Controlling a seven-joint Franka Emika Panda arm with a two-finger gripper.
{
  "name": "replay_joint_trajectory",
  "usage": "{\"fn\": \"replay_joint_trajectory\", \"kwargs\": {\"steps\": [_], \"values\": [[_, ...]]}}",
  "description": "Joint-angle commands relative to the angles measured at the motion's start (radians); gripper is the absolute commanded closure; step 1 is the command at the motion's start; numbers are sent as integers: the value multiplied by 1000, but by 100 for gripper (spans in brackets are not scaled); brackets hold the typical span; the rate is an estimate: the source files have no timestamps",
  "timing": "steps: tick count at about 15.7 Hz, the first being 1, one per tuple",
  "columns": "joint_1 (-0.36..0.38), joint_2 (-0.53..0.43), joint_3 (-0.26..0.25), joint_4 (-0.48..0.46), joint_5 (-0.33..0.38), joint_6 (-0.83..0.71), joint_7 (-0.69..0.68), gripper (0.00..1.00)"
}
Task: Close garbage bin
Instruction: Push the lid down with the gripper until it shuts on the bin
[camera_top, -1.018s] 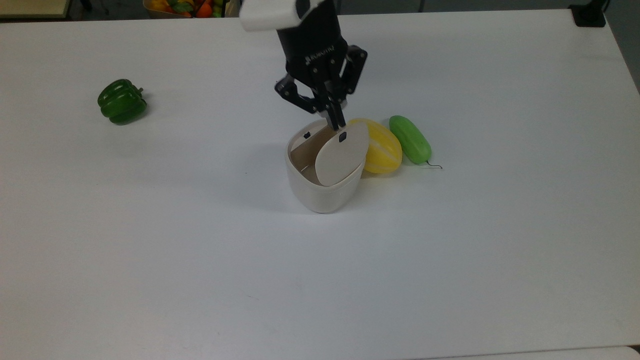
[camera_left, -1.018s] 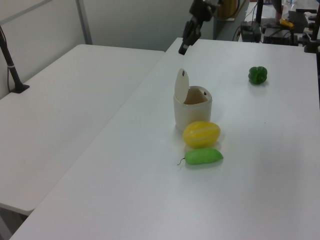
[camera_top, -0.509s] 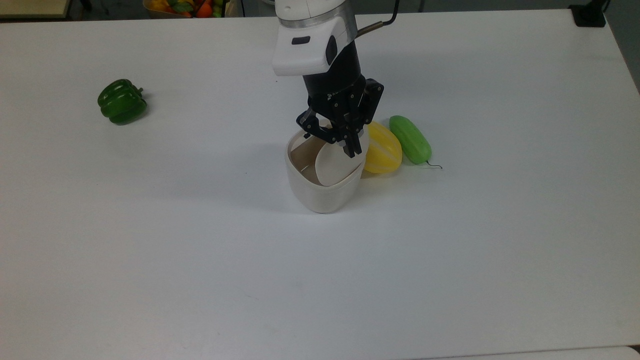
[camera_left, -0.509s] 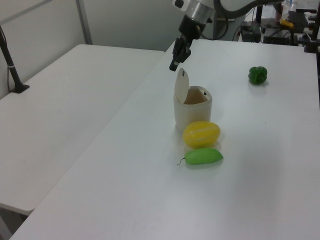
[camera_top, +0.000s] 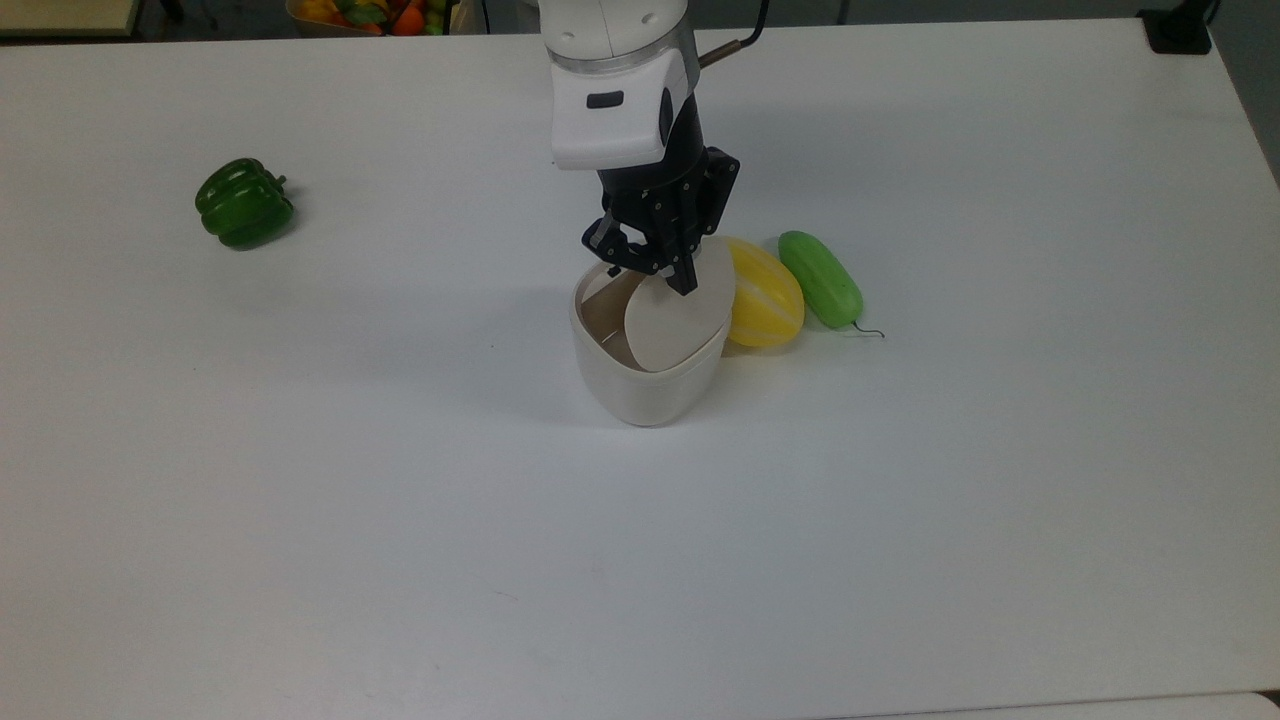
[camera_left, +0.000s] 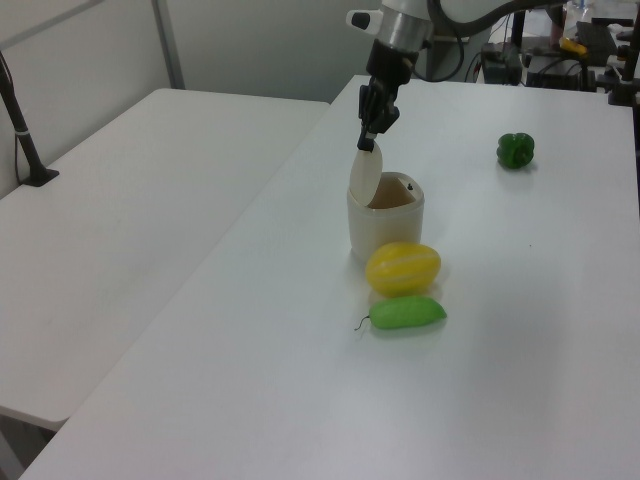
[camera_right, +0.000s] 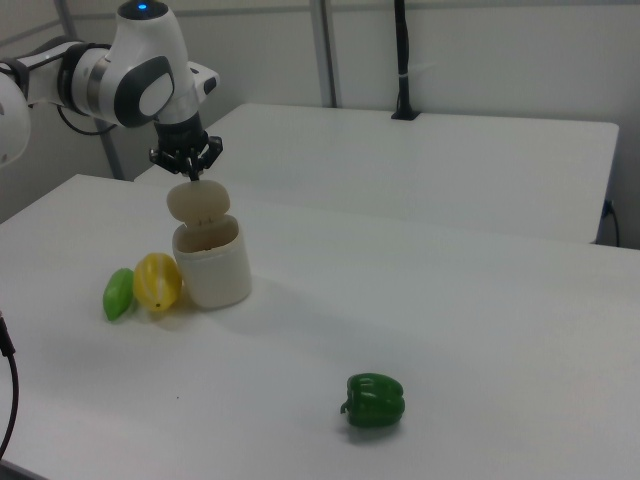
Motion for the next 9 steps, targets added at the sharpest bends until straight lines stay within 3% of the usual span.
{"fn": "replay_joint_trajectory", "kwargs": {"steps": [1, 9], "values": [[3, -10, -7, -28, -14, -42, -23, 97], [3, -10, -73, -94, -37, -114, -39, 97]]}}
